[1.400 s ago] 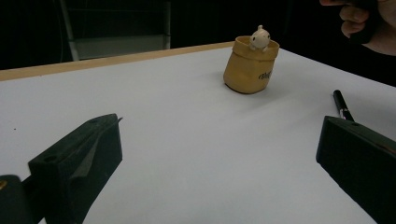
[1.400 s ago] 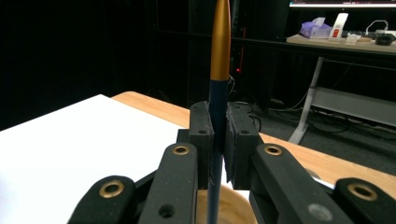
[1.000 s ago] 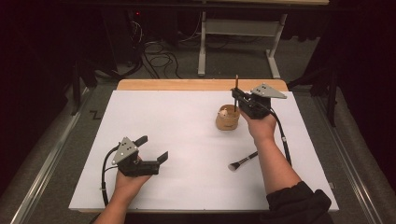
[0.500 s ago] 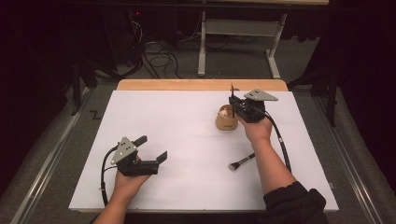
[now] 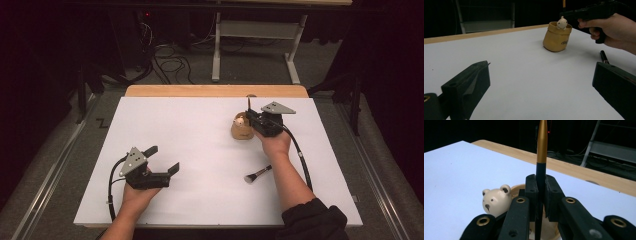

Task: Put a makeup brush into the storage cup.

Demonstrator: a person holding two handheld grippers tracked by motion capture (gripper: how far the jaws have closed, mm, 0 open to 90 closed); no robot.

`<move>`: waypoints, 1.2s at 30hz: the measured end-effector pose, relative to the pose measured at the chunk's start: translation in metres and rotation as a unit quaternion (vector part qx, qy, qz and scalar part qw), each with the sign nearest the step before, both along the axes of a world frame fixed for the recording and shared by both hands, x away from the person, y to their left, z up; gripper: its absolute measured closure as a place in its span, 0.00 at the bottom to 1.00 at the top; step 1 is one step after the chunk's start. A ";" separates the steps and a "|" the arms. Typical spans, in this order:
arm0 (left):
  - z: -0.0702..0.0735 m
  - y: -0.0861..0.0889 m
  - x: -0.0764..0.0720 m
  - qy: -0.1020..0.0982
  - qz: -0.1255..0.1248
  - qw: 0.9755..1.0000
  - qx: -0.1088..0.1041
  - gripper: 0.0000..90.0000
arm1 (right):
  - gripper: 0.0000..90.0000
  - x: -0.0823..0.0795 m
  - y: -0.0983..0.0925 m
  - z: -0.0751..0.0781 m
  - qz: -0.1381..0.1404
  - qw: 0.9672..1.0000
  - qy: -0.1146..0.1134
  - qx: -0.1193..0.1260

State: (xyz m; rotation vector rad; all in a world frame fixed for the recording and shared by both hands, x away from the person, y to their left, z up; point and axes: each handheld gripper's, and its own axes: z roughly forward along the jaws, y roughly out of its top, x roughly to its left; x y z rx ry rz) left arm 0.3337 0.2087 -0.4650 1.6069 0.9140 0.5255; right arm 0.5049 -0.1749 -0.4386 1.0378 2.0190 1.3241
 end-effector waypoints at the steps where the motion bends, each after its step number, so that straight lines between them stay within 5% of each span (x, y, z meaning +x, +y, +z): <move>1: 0.000 0.000 0.000 0.000 0.000 1.000 -0.001 0.02 | 0.93 0.000 -0.001 -0.001 0.001 1.000 -0.001 -0.001; 8: 0.000 0.001 0.000 0.001 0.000 1.000 0.000 0.03 | 0.93 0.000 -0.001 -0.004 0.001 1.000 0.005 0.000; 20: 0.000 0.001 0.000 0.001 0.002 1.000 0.000 0.03 | 0.75 -0.003 -0.006 0.008 -0.005 1.000 -0.008 0.005; 36: -0.001 0.000 0.001 0.002 0.006 1.000 0.004 0.03 | 0.73 -0.033 -0.023 0.017 0.005 1.000 -0.004 0.008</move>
